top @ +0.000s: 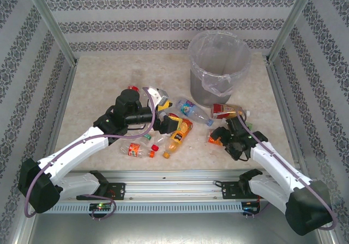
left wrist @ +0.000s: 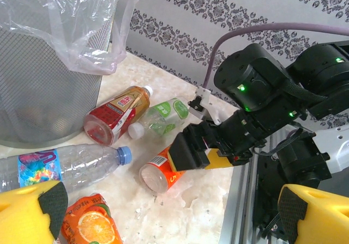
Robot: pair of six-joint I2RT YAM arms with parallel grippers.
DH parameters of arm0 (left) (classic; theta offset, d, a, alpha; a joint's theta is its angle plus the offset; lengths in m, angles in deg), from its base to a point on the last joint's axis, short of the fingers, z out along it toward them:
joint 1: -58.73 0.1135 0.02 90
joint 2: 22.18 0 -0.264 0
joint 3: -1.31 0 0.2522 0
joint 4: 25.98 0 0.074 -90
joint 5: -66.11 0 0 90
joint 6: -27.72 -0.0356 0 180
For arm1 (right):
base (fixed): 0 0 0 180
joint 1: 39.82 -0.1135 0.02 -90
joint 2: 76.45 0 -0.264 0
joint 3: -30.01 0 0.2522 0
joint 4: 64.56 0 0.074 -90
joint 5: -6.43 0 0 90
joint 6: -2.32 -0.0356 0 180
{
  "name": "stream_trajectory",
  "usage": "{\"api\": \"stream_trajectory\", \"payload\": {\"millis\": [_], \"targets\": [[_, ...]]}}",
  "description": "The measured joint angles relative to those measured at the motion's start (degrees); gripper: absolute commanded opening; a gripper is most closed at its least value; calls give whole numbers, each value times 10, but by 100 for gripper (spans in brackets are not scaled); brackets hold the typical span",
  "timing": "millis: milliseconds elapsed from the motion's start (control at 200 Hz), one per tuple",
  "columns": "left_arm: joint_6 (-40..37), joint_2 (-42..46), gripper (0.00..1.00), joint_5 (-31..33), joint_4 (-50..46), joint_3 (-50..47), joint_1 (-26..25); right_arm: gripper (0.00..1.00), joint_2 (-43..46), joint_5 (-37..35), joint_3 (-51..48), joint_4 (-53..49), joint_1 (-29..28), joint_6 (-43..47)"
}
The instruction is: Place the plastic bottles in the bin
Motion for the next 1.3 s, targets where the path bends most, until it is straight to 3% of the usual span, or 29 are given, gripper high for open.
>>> {"api": "stream_trajectory", "payload": {"millis": [320, 1299], "targets": [[0, 0, 100, 0, 0, 0, 0, 98, -24, 12, -17, 102, 45, -26], [-10, 3, 100, 0, -2, 0, 0, 98, -99, 7, -33, 193, 79, -32]]}}
